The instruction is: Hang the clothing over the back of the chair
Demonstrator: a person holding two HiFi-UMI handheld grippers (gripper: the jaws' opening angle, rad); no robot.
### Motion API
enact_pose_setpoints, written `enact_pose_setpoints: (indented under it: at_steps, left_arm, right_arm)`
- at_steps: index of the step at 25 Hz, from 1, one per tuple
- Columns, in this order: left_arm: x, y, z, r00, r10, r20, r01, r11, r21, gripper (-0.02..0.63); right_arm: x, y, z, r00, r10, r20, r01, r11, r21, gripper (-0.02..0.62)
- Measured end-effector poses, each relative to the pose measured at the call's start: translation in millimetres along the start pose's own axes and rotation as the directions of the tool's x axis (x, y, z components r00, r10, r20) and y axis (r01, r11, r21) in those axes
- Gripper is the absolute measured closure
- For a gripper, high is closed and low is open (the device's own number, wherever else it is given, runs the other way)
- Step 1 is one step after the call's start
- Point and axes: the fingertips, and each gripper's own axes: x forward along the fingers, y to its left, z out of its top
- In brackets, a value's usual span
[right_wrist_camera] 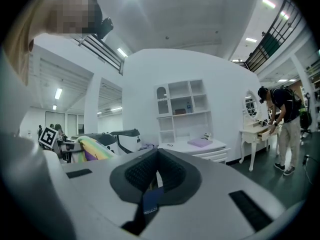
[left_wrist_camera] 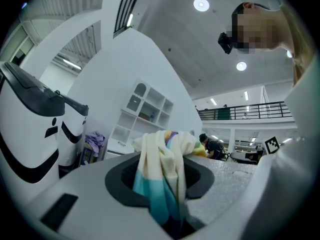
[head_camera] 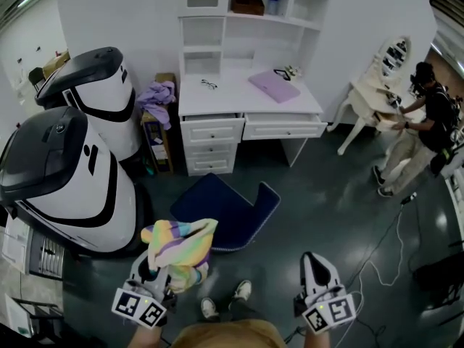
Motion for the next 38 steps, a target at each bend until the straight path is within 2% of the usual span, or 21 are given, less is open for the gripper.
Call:
enact_pose_setpoints:
  at_steps: [6, 10, 16, 22, 27, 33, 38]
  left_arm:
    - [53.0, -10.4, 5.5, 1.0, 0.027, 0.012, -0.027, 1.0, 0.016, 0.499]
    - [92.7, -29.4, 18.1, 0.999, 0.027, 0.034, -0.029, 0.998, 0.063, 0.499]
    - [132.7, -50.2, 20.6, 0.997, 0.05, 0.054, -0.056, 0.993, 0.1, 0.499]
    - [159.2, -58.6, 18.3, 0.996, 0.067, 0.053, -0.075, 0.986, 0.148, 0.499]
    - [174.4, -55.8, 35.4, 0.995, 0.076, 0.065, -0.088, 0.974, 0.211, 0.499]
    - [192.9, -62.1, 52.1, 0.997, 0.038, 0.065, -0.055, 0.959, 0.279, 0.499]
    - [215.4, -82.9, 13.5, 1.0, -0.025, 0.009, 0.022, 0.964, 0.264, 0.499]
  right_arm:
    - [35.9, -48.4, 16.7, 0.999, 0.029, 0.033, -0.03, 1.0, 0.007, 0.592]
    - [60.1, -91.1, 36.9, 0.995, 0.051, 0.082, -0.051, 0.999, 0.004, 0.592]
    - [84.0, -137.8, 35.7, 0.991, 0.091, 0.099, -0.094, 0.995, 0.029, 0.592]
    - [105.4, -168.1, 41.3, 0.986, 0.114, 0.123, -0.12, 0.992, 0.043, 0.592]
    - [113.0, -183.1, 42.0, 0.983, 0.124, 0.133, -0.132, 0.99, 0.054, 0.592]
    - [110.0, -191.0, 42.4, 0.985, 0.11, 0.136, -0.12, 0.991, 0.064, 0.592]
    - [96.2, -197.5, 36.4, 0.988, 0.083, 0.127, -0.092, 0.994, 0.066, 0.592]
